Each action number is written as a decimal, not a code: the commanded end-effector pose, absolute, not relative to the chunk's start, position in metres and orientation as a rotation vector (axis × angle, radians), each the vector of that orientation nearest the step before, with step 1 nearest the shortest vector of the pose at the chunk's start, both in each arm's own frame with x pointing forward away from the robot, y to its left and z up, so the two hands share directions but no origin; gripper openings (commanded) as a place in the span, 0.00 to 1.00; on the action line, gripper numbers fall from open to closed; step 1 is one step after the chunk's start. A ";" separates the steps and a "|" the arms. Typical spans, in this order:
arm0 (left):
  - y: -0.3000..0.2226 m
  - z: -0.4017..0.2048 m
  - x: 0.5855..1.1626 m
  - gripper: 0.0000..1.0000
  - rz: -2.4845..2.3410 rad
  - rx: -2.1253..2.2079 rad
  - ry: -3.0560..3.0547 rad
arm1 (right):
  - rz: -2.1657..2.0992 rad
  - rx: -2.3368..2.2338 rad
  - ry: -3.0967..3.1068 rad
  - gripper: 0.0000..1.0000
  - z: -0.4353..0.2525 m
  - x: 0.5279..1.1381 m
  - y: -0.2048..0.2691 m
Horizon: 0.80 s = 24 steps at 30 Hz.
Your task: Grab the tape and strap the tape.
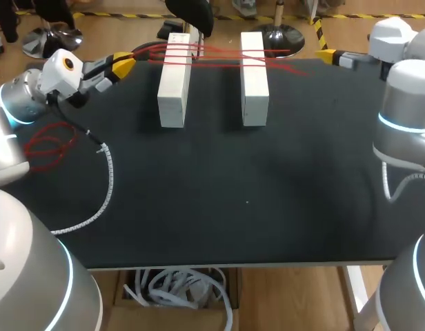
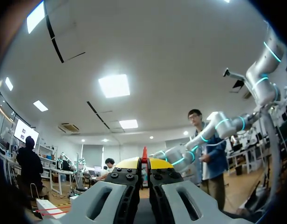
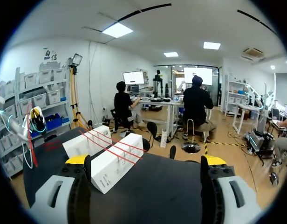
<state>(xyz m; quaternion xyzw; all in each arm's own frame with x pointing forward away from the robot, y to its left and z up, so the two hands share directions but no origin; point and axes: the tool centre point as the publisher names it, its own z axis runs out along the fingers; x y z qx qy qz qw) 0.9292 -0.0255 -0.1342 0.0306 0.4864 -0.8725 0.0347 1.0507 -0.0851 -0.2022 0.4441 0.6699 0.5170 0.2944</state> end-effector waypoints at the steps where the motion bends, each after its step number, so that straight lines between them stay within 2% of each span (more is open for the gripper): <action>1: -0.026 -0.135 0.929 0.00 -2.681 0.095 1.493 | 1.369 1.234 1.657 1.00 -0.200 1.018 -0.084; 13: -0.026 -0.135 0.929 0.00 -2.681 0.095 1.493 | 1.341 1.566 1.230 1.00 -0.211 0.960 -0.067; 24: -0.026 -0.135 0.929 0.00 -2.681 0.095 1.493 | 1.449 1.731 0.897 1.00 -0.214 0.922 -0.027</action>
